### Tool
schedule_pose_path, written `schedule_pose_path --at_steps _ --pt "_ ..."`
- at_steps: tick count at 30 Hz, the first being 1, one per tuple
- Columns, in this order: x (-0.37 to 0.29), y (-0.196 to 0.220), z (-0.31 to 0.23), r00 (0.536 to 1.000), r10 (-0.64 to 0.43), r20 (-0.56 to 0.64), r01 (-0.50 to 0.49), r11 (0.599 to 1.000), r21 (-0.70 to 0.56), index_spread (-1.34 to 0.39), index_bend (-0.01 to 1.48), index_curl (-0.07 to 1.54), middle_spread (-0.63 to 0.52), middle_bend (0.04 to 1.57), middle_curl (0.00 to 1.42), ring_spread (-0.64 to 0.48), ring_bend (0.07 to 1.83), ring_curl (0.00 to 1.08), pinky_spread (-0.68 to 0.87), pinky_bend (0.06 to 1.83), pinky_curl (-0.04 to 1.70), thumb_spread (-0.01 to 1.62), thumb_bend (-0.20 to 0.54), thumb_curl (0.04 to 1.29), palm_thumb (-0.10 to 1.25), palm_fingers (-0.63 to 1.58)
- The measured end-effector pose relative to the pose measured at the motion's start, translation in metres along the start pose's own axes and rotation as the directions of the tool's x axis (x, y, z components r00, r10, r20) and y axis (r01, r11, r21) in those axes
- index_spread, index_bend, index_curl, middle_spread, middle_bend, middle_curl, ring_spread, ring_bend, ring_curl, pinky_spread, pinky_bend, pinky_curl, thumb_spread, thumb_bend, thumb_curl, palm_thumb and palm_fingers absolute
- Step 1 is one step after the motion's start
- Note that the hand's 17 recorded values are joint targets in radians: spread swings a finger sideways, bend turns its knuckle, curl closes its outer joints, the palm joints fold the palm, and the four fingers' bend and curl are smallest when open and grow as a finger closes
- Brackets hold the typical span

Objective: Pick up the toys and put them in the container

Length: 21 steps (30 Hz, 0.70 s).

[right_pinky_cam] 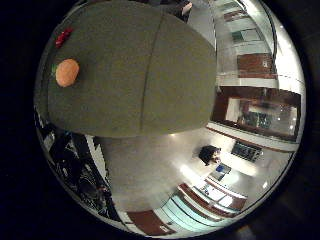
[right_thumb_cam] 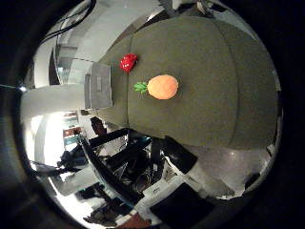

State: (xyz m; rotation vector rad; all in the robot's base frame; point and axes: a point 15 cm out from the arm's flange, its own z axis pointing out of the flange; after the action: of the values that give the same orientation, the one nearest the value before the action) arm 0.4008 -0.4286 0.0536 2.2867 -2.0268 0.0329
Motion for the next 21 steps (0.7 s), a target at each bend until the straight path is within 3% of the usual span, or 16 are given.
schedule_pose_path --at_steps 21 --pt "-0.1 -0.015 0.002 0.993 -0.086 0.085 0.089 0.996 -0.025 -0.37 0.15 0.26 0.05 0.18 0.29 0.19 0.23 0.27 0.32 0.4 0.21 1.02 -0.03 0.28 0.42 -0.05"
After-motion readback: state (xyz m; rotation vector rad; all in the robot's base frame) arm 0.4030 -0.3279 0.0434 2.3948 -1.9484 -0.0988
